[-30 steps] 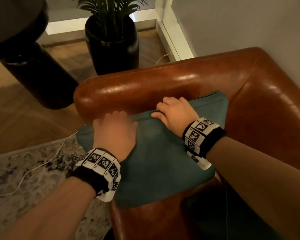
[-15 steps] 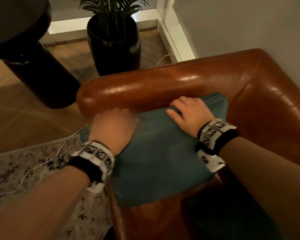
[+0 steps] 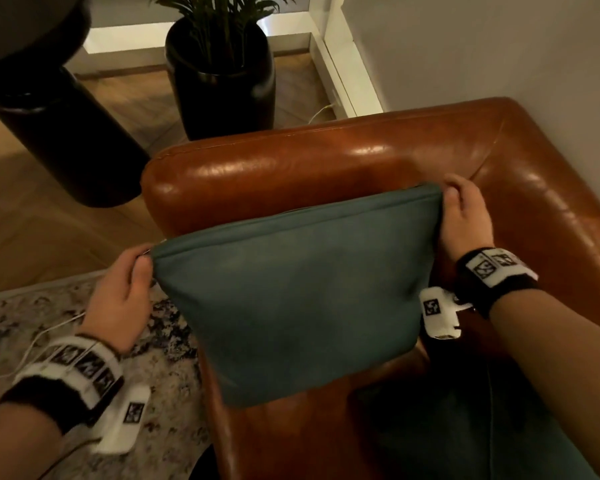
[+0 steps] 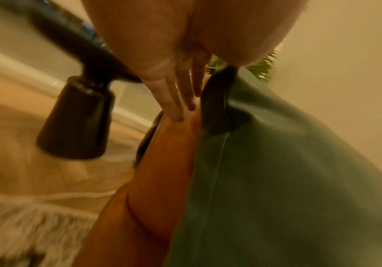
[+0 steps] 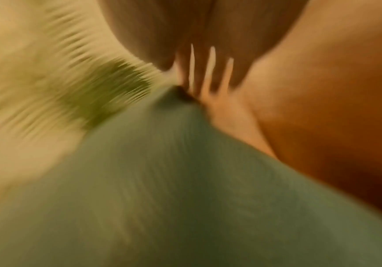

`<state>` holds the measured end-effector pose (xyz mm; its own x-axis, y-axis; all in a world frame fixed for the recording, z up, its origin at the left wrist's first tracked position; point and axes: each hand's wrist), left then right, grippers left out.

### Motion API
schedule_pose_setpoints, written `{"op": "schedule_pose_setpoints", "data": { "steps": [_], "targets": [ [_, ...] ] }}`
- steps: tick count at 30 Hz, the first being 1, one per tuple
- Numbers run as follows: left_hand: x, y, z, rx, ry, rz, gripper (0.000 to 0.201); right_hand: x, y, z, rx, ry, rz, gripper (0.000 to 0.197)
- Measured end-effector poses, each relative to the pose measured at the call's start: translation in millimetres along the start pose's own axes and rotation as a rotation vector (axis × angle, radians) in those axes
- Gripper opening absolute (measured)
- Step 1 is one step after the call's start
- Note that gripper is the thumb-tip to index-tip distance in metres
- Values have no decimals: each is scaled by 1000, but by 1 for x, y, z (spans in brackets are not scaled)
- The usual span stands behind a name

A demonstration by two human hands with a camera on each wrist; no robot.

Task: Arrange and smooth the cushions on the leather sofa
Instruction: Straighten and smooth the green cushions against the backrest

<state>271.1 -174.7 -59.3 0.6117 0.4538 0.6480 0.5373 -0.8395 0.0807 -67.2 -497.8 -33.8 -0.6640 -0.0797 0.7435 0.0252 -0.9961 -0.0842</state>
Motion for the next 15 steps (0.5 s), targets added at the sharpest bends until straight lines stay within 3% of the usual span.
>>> {"op": "schedule_pose_setpoints", "data": {
  "steps": [2, 3, 5, 7, 9, 11, 13, 15],
  "targets": [
    [-9, -24, -3, 134, -115, 29, 47, 2, -3, -16, -327, 188, 142, 36],
    [-16, -30, -5, 169, -155, 35, 46, 0, -6, -19, -394, 250, 213, 34],
    [-29, -28, -4, 220, -214, -48, 36, -7, -12, -18, -386, 256, 228, 27],
    [-36, -19, 0, 304, -217, -171, 18, -11, -8, -20, -345, 171, 102, 24],
    [-39, -13, 3, 357, -217, -260, 20, -9, -4, -19, -337, 137, -4, 25],
    [-38, -13, 2, 376, -216, -313, 27, -5, -4, -18, -332, 111, 1, 28],
    [-41, -22, 8, 390, -274, -302, 25, -1, -9, -20, -359, 164, 53, 28],
    [-47, -36, 19, 423, -314, -180, 40, 0, -17, -34, -439, 265, 146, 26]
  ]
}}
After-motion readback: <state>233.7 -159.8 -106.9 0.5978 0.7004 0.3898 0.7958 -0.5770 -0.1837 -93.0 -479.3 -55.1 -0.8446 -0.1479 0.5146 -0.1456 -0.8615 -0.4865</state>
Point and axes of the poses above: each hand's wrist, its own y-axis towards the middle knuckle, its own x-axis out of the back of the hand, z = x × y, and after that the axes turned 14 degrees about -x, right-handed
